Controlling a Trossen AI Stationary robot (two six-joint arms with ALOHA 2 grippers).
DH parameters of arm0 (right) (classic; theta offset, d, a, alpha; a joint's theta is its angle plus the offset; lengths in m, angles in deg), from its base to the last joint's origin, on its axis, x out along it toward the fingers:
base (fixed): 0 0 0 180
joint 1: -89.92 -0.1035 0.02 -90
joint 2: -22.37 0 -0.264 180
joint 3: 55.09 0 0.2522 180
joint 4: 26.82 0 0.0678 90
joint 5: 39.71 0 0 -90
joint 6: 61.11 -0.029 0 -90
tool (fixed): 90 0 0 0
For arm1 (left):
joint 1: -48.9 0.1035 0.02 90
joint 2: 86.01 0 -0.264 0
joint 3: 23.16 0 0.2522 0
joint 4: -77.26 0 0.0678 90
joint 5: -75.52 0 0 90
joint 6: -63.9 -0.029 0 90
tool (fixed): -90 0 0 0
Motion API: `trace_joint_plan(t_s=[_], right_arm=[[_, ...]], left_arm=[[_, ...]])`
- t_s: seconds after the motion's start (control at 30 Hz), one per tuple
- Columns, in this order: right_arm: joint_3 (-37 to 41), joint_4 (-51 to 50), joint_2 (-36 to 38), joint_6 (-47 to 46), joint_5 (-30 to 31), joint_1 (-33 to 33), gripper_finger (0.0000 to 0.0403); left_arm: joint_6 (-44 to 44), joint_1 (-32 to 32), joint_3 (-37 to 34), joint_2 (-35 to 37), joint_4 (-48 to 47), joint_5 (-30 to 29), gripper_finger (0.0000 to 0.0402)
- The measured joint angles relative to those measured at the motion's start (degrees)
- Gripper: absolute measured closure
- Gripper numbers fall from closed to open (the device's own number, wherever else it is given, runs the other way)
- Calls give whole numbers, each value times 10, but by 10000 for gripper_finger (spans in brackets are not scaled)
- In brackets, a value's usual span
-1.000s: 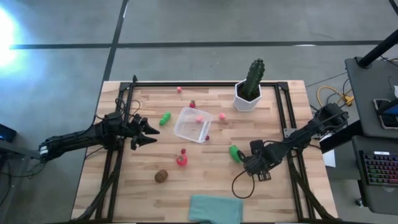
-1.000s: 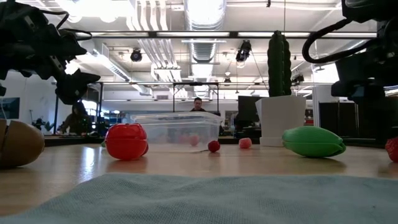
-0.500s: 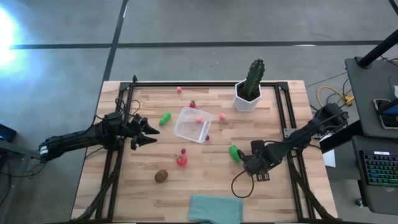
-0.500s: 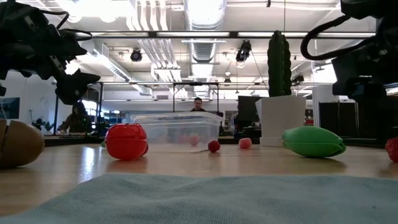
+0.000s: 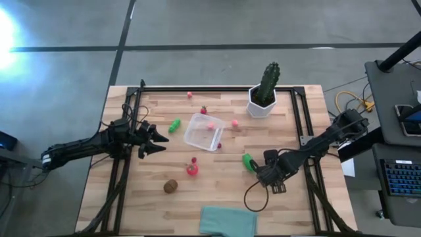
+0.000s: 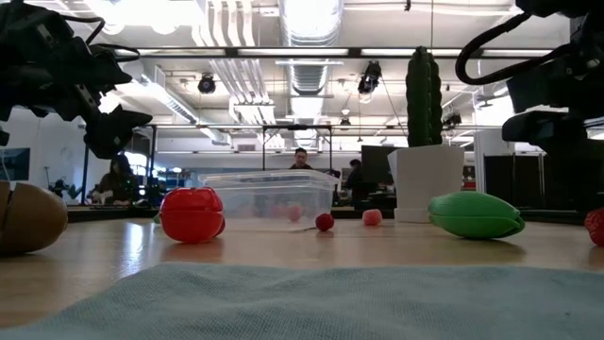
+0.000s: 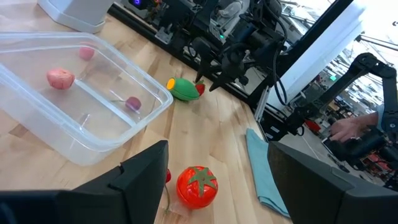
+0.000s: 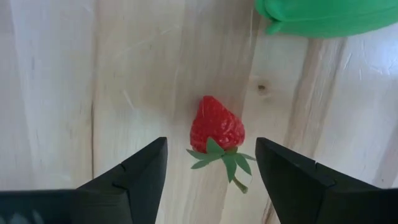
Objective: Pick and placing Produce into tupperware
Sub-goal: Put the right red strawberry into the transparent bin
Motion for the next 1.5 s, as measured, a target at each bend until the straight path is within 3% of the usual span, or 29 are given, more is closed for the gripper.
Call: trace_joint_plan(t_s=[0.3, 0.83, 1.3, 1.5], right_arm=[[19, 27, -1, -2, 6, 0, 199], [23, 44, -37, -3, 24, 0, 170], [24, 37, -36, -4, 40, 1, 255], [-3, 35, -36, -5, 40, 2, 263]], left_arm=[[0, 0, 0, 0, 0, 0, 141], [0, 0, 0, 0, 0, 0, 141], [0, 0, 0, 0, 0, 0, 141], [0, 0, 0, 0, 0, 0, 141]])
